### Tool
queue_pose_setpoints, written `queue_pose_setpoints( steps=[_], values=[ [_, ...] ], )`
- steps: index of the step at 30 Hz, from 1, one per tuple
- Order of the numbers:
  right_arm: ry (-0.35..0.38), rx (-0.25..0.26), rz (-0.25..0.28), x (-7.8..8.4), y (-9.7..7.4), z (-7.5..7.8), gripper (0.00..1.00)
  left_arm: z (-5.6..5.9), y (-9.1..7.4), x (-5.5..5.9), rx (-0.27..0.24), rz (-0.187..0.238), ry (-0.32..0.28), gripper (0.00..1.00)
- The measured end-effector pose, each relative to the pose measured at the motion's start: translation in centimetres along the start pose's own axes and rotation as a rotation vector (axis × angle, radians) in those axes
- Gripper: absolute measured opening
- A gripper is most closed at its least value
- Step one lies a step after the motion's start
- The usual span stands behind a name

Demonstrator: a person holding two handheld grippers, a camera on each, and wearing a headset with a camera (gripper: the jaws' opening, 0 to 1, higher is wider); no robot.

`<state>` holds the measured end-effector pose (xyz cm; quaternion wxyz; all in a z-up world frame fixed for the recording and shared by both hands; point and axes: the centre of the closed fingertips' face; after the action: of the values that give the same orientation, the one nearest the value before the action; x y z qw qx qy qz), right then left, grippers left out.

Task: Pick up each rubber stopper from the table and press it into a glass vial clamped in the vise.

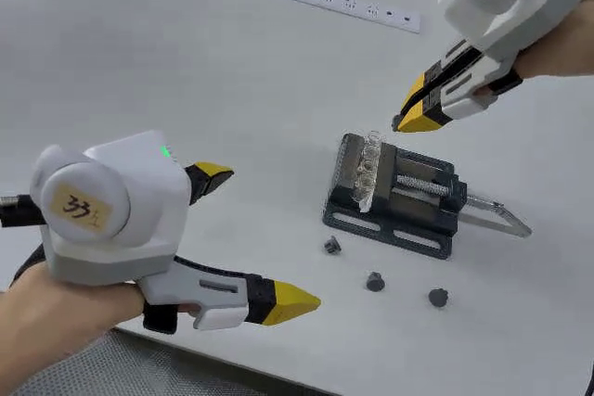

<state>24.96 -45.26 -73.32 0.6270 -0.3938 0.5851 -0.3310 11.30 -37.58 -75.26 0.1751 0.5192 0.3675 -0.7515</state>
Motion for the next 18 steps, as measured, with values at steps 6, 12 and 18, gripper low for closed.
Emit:
queue_pose_setpoints(
  steps=[6, 12, 18],
  values=[
    [0.020, -0.031, 0.002, -0.2, 0.6, 0.1, 0.05, -0.3, 0.1, 0.2, -0.009, 0.008, -0.015, 0.99],
    [0.027, -0.054, -0.006, -0.2, 1.4, -0.1, 0.05, -0.5, 0.1, 0.2, -0.015, 0.011, -0.024, 0.99],
    [0.039, -0.069, -0.012, -0.4, 2.2, 0.3, 0.05, -0.5, 0.1, 0.3, -0.015, 0.013, -0.031, 0.99]
  ],
)
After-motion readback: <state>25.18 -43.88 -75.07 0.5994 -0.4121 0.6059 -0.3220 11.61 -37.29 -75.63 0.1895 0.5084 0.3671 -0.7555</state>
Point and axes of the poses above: the centre of the closed fingertips' face, and the gripper's own axes: y roughly forward along the fingers, z roughly to its right, x roughly out of its underside, and after that the axes turned 6 degrees about z, right-handed
